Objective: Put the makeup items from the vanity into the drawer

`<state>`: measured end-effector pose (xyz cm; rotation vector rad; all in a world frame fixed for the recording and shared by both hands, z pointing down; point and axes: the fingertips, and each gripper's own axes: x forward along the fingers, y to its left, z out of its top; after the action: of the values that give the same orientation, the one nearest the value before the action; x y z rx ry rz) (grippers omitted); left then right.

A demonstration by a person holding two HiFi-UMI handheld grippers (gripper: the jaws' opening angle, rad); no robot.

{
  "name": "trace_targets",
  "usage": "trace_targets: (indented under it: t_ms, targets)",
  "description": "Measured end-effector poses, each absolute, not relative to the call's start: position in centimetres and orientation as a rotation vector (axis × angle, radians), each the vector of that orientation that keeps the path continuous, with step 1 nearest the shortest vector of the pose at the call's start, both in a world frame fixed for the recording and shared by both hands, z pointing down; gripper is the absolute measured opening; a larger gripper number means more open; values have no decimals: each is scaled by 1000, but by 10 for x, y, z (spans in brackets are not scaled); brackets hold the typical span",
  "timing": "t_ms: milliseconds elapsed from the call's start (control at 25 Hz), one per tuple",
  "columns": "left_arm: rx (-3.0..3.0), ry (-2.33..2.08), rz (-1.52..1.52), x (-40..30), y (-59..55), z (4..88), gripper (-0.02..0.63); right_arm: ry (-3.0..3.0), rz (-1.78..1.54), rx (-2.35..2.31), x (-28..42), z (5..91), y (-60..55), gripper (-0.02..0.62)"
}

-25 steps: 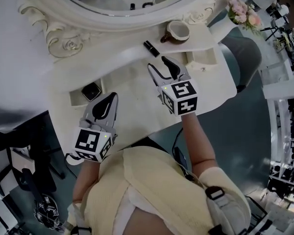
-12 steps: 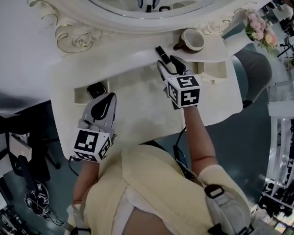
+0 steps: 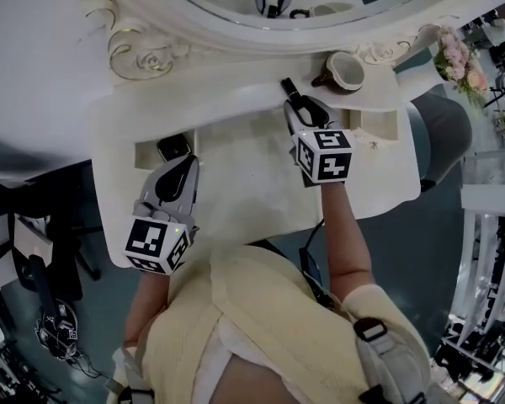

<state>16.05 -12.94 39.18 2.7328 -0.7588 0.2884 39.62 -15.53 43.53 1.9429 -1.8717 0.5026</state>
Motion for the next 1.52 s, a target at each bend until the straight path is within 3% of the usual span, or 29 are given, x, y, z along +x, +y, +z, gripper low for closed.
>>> trace_targets:
  t_ms: [120,840,1520]
  targets:
    - [2735,-755,286,157,-129,390,2,-1853,491,1954,395,435,-155,101]
    - [2716,-833,249,99,-138,383,2,-1932,446,1977,345,404,-145,100]
    - [2645,-987,197,31,-162,387,2,-2219,382,1642,207,380,-147,100]
